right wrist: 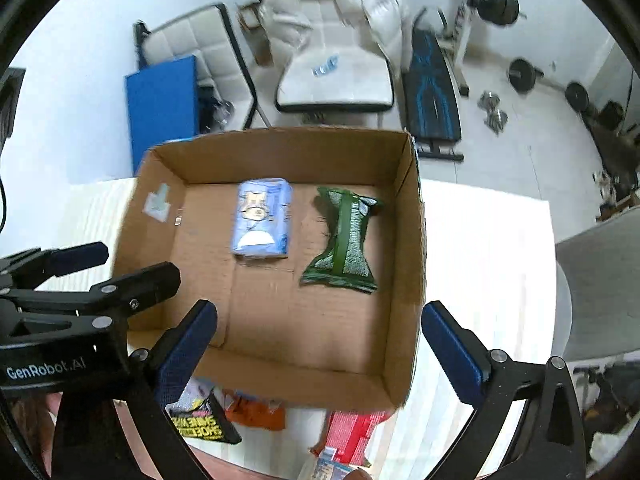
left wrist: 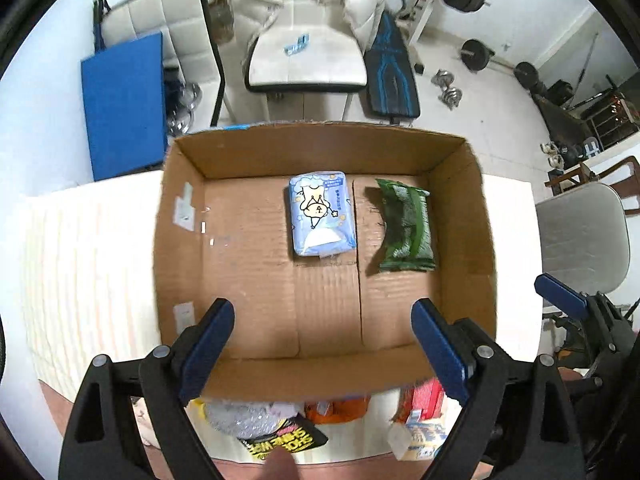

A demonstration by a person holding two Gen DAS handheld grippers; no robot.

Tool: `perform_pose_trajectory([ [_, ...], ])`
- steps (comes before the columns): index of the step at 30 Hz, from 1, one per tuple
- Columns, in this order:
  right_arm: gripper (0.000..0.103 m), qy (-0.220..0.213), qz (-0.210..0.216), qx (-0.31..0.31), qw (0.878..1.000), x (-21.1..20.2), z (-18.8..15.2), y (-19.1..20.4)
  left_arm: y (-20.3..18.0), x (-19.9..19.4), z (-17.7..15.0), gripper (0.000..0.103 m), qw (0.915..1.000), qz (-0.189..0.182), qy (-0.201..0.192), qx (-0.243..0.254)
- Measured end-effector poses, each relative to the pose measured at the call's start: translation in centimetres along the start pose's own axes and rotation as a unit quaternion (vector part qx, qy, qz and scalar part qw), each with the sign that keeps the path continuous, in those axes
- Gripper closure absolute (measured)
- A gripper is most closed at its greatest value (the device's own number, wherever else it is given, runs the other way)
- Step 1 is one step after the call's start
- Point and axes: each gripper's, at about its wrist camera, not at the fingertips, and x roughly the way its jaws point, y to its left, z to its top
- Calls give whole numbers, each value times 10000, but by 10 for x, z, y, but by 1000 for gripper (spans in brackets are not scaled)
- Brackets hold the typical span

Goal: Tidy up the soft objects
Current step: 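Grasp the black shoe wipe pack with left tool while right grasps soap box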

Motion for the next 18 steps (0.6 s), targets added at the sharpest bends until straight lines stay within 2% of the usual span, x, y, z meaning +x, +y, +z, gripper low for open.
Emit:
perform_pose_trajectory([
  [4,0,76,229,-100,9997,-23,-36,7,-4,-28,-39,12,9985,220,-402,288],
  [7,0,309,156,-320,9989,-28,-73,8,-3,-31,-79,12,9960,442,-493,595],
  [10,0,762,-125,-573,9954,-14,-128,4,2,-10,-122,12,9919,771,-205,990],
  [13,0,1176,-220,-600,9910,8,-170,-9,11,30,-162,12,9850,1118,316,1275],
  [15,1,1368,-200,-496,9892,19,-190,-16,22,60,-183,12,9828,1152,735,1241],
  [18,9,1573,-156,-169,9873,37,-214,-30,39,94,-200,12,9817,1124,1139,1030],
])
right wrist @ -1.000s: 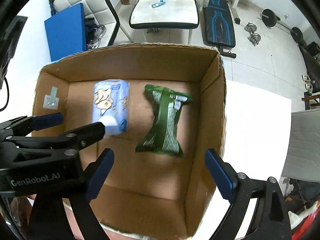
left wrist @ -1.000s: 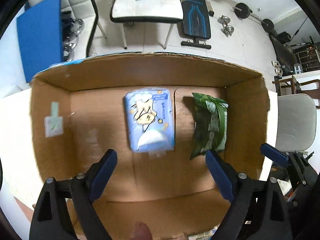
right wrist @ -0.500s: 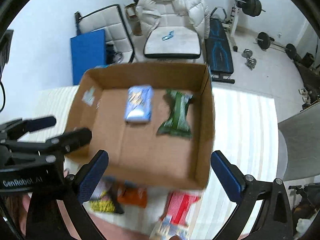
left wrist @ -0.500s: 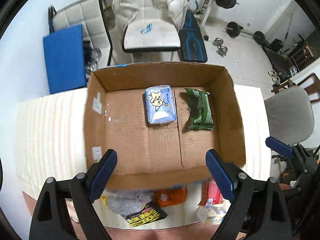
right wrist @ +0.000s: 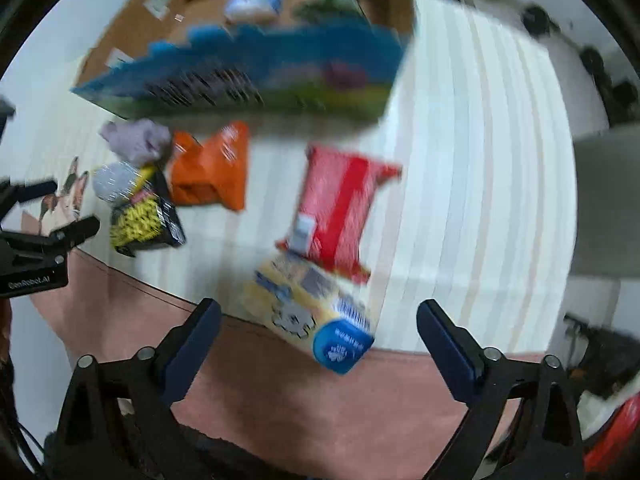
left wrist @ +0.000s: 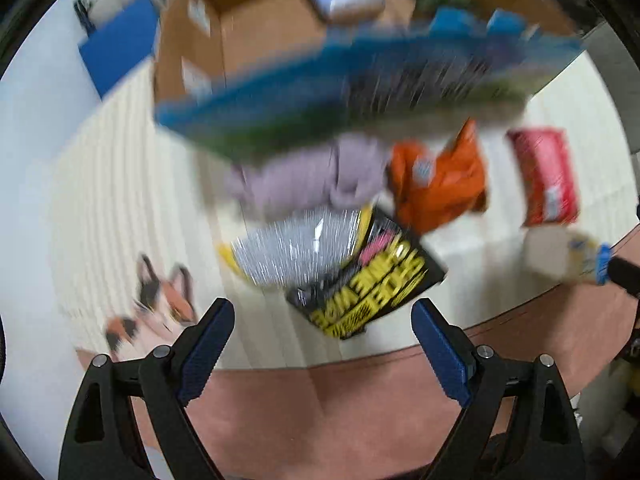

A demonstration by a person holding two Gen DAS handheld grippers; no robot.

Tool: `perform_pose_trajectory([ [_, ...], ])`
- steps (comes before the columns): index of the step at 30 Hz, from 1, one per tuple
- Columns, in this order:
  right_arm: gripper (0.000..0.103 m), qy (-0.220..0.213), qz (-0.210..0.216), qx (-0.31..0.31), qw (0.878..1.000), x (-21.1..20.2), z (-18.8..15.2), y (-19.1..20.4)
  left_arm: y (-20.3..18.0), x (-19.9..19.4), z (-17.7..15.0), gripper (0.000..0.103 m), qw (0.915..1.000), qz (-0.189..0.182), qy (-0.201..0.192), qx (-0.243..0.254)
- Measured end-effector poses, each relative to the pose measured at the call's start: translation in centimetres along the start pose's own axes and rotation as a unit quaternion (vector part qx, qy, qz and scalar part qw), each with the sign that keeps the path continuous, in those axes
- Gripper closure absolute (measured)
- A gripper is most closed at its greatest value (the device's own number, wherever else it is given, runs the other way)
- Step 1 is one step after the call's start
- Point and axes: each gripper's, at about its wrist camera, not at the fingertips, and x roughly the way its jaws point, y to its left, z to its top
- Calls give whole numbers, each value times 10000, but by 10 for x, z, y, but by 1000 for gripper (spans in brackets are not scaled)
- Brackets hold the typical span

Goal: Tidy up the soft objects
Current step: 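Grasp the black shoe wipe pack with left tool while right grasps soap box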

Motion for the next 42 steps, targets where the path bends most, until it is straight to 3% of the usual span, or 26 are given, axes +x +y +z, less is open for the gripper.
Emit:
perform_pose_trajectory([
  [2,22,182,108,173,9996,17,-7,-3,2,22,-2,12,9998,-54,177,-95],
  [7,22,355,234,147,9990,34,-14,13,-4,51,-1,12,9990,-27,433,70],
  [9,22,465,555,168,9972,35,-18,21,-8,59,-1,12,9985,-122,535,95],
  [13,22,585,1012,77,9931,31,-26,35,-22,64,-6,12,9948,-725,709,67],
  [17,22,454,752,-168,9960,26,-27,37,-42,56,-15,12,9891,-1226,773,265],
  [19,22,434,455,-453,9970,27,-28,37,-40,44,-15,12,9912,-1123,634,311],
  [23,18,564,139,-1114,9921,40,-37,50,-31,26,-8,12,9973,-384,219,585],
  [30,18,861,-529,-1971,9752,79,-53,84,-58,45,15,12,9900,-63,491,1323],
  [33,26,886,-550,-1565,9822,84,-52,78,-65,51,24,15,9904,-160,592,1241],
  [36,28,884,-359,-670,9932,79,-48,56,-64,56,22,37,9925,-510,751,815],
  [38,28,935,-73,-10,9956,78,-50,37,-58,61,13,43,9913,-788,941,481],
  [42,28,1053,702,806,9887,74,-56,7,-59,60,-7,43,9808,-1539,1196,43],
])
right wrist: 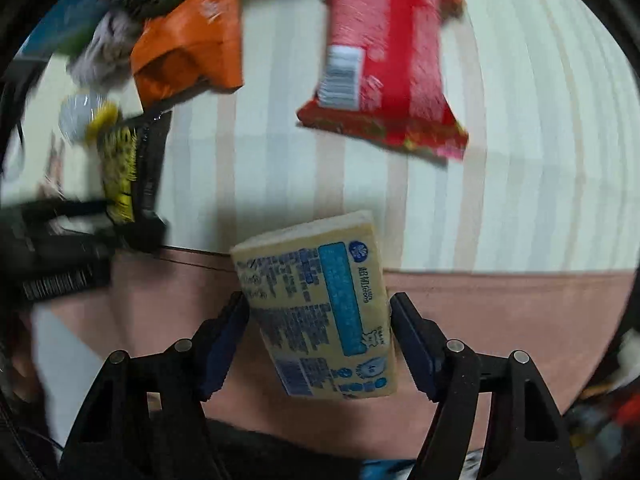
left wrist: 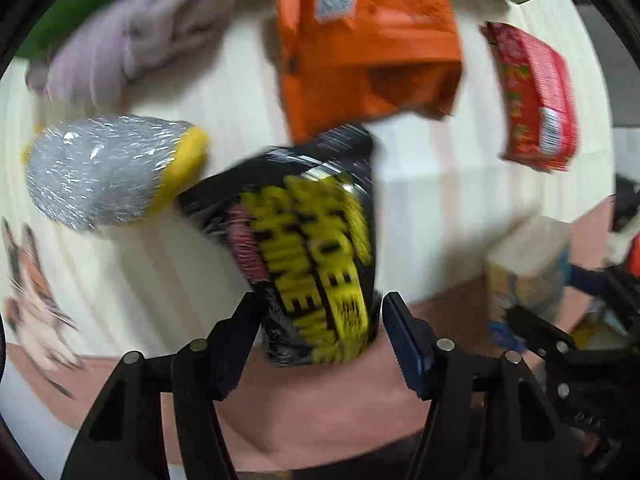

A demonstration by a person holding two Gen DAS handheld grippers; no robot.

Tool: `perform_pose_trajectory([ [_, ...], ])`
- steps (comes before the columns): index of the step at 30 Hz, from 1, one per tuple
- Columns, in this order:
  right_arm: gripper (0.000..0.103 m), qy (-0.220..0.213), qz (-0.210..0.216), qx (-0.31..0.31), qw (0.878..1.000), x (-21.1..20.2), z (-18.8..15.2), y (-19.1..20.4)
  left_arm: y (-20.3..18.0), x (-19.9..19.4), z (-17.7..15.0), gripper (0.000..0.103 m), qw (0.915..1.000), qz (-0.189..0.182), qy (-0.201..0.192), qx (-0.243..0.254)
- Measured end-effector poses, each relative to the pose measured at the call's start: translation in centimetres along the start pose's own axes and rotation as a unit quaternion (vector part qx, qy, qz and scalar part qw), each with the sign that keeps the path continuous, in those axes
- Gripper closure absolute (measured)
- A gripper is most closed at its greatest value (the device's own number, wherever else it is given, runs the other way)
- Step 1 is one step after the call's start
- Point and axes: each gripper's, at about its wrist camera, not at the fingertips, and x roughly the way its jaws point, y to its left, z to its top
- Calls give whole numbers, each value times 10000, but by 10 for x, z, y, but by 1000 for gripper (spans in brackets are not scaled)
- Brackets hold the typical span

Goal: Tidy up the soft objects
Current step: 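Carry both items into the box and release them beside the others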

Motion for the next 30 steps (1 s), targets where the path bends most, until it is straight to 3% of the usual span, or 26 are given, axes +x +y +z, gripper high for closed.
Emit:
perform_pose_trajectory([
  [5,26,-90,-4,71,9999,-1,-4,-12,16,1,-10,41,9994,33,-105,-326],
  [10,26,-113,-183,-3,9998,9,-6,-3,27,6,9,42,9982,264,-253,-483],
  [11,26,-121,-265,-19,9996,10,-8,-2,25,4,10,45,9978,307,-284,-510],
  [12,27,-122,-390,-43,9992,11,-11,0,22,-3,12,56,9972,399,-344,-535],
  [13,36,-141,-458,-62,9988,12,-20,11,16,-8,9,58,9967,439,-421,-546],
  [16,37,-242,-562,-96,9981,15,-29,17,7,-8,-7,62,9961,477,-474,-575],
  [19,38,-249,-318,-4,9992,10,-30,20,5,-15,-29,62,9945,606,-595,-611],
  [24,38,-648,241,55,9976,-50,-32,30,-11,-62,-73,62,9922,340,-977,-692],
  [28,38,-1296,607,-58,9897,-126,-25,41,-19,-138,-87,62,9837,20,-1652,-715],
  [30,38,-1599,702,-155,9845,-165,-14,47,-16,-177,-78,62,9786,-90,-1947,-665],
])
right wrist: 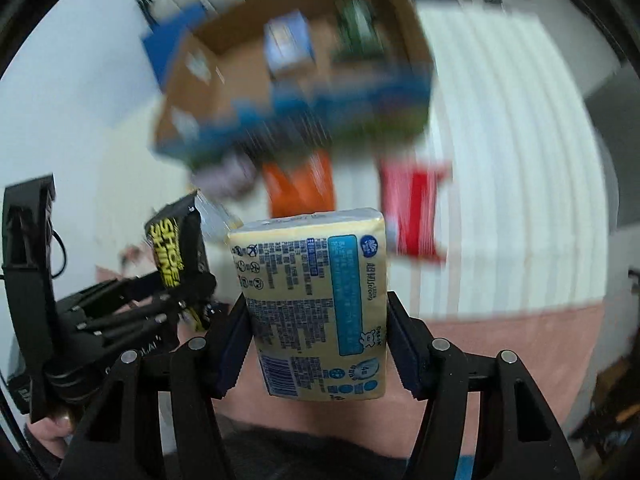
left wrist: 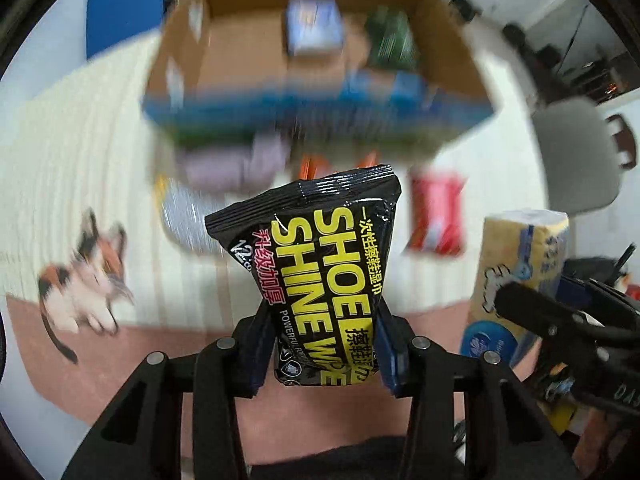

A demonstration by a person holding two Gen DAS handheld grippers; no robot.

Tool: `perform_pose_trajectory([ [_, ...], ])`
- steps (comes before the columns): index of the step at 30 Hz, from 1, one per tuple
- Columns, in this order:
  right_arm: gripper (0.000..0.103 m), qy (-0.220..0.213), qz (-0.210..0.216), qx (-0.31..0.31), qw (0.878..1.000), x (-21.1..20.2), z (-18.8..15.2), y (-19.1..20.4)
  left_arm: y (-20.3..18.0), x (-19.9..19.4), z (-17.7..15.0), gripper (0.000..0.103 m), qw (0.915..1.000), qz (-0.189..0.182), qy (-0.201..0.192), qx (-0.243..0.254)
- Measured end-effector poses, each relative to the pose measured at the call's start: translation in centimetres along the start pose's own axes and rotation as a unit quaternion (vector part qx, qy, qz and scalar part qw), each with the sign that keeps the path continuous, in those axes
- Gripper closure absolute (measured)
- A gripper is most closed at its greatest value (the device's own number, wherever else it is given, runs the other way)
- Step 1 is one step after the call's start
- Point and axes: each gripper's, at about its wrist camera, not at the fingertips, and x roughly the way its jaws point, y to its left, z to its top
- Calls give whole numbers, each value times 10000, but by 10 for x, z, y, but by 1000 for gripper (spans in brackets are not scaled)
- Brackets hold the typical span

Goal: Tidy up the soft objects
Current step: 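Carry both items into the box and release them beside the others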

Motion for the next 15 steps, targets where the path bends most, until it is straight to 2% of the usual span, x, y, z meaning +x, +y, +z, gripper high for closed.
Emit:
perform_pose_trajectory([
  [2,38,-215,106,-49,9997,-15,42,9,1,-23,33,62,9998,-146,-161,19],
  [4,38,-371,58,-88,9993,-24,77,12,-1,-28,80,62,9995,-98,-309,53],
  [5,38,-458,-44,-135,9989,-27,98,16,2,-28,112,62,9992,9,-384,95],
  [8,38,-442,-274,-156,9985,-14,149,17,13,-17,172,62,9964,543,-635,167],
  [11,38,-201,-484,-104,9986,19,189,17,30,12,221,62,9975,607,-374,17],
  [15,38,267,-802,-75,9964,75,221,10,46,56,268,62,9967,796,63,-155],
])
